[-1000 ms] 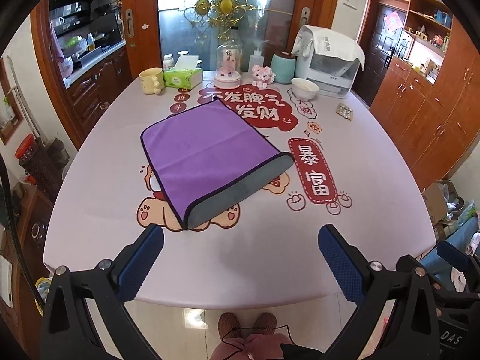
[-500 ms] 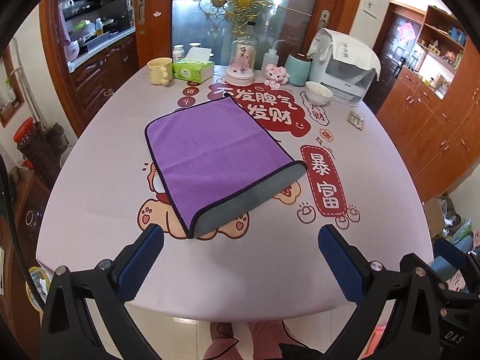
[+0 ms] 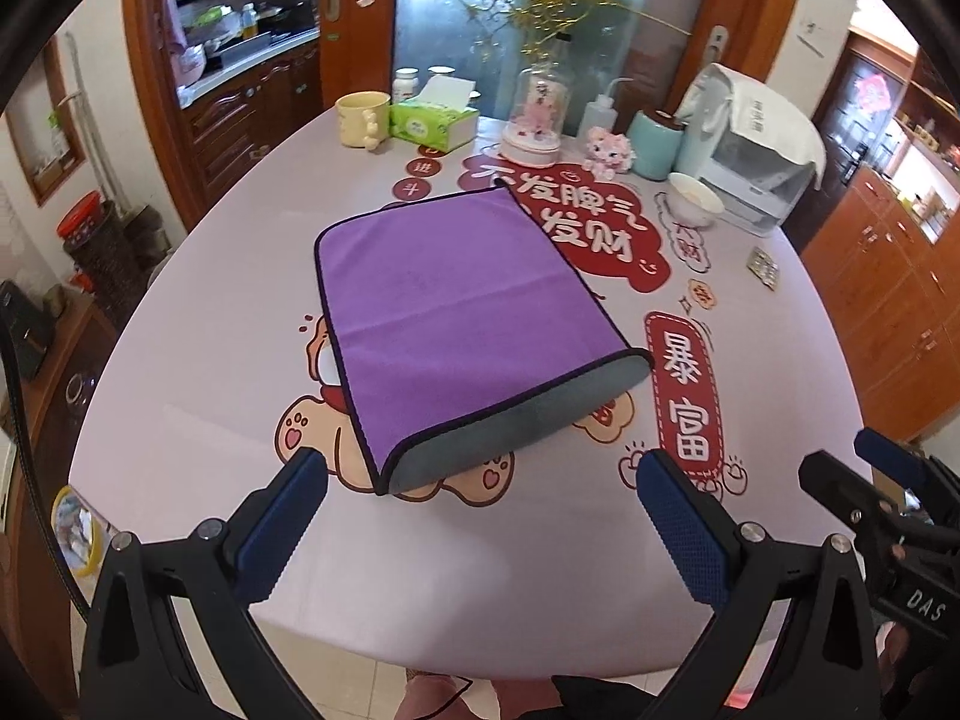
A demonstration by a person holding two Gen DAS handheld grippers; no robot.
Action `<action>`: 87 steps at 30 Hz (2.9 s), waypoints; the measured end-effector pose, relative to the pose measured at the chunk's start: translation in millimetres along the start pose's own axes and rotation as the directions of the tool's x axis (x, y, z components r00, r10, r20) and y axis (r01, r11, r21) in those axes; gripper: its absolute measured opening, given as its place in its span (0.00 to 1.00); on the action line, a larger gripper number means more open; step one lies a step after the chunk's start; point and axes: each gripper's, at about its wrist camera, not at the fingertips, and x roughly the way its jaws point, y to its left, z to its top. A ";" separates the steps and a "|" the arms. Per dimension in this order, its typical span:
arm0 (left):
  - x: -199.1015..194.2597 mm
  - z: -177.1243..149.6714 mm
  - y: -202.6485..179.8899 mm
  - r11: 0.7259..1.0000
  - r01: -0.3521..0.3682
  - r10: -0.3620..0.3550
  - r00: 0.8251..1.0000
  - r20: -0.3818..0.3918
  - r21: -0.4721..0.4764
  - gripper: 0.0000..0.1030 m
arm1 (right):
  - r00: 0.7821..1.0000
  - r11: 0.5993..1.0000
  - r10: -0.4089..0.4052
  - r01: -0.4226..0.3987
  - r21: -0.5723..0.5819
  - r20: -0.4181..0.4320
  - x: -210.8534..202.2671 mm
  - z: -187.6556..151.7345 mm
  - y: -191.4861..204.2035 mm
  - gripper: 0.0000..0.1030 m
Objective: Fold towel
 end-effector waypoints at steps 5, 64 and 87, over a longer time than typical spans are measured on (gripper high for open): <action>13.7 2.8 2.0 0.998 -0.031 0.030 0.999 -0.026 -0.049 0.99 | 0.998 0.997 0.055 -0.056 -0.046 -0.023 21.9 17.7 -8.7 0.78; 190.0 -8.8 57.3 0.992 0.115 -0.122 0.961 -0.249 -0.044 0.63 | 0.938 0.802 0.239 -0.336 -0.494 -0.250 241.1 45.3 -40.8 0.43; 186.1 -21.1 57.9 0.991 0.108 -0.124 0.963 -0.238 -0.079 0.09 | 0.941 0.807 0.231 -0.327 -0.491 -0.247 240.3 44.8 -45.0 0.07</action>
